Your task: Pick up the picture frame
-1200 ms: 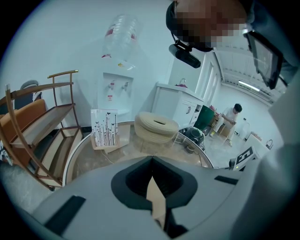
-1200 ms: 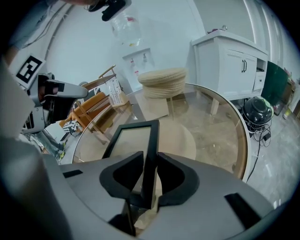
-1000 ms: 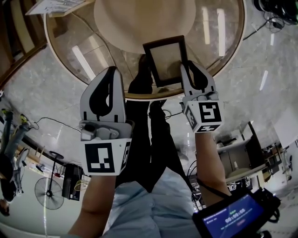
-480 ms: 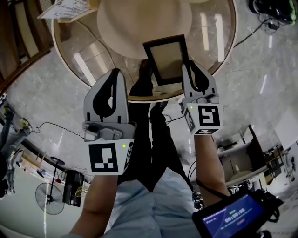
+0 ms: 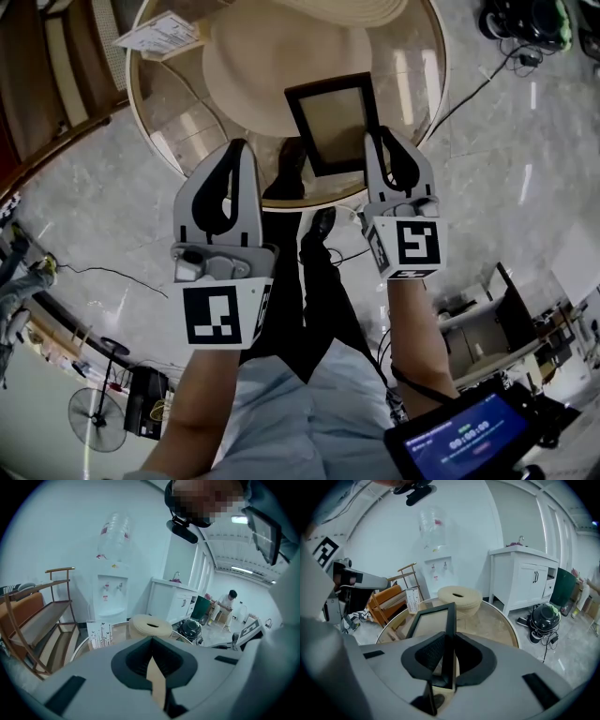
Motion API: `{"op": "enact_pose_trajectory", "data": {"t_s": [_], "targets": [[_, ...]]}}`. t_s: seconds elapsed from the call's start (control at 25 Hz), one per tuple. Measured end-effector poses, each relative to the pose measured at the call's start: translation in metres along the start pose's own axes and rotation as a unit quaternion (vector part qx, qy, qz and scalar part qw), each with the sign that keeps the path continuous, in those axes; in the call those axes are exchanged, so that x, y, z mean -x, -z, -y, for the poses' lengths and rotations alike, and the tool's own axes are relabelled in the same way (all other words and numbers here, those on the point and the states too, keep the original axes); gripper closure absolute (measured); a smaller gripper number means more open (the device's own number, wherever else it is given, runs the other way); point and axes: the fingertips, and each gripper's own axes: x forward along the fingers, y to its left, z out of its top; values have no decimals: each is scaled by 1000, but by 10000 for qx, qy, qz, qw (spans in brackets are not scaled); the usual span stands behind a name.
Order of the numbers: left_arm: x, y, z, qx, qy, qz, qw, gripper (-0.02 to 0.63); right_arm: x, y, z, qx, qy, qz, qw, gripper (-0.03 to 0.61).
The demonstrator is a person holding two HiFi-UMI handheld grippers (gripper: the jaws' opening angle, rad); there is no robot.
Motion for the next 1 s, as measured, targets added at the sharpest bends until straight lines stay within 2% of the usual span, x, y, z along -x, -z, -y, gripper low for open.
{"op": "enact_pose_trajectory", "data": {"t_s": [0.44, 1.0], "targets": [[52, -63, 22, -97, 96, 625, 9979, 603, 72, -75, -21, 175, 143, 727, 9971, 499], [156, -149, 84, -687, 225, 1515, 9858, 603, 209, -177, -38, 491, 420, 1889, 9799, 499]]}}
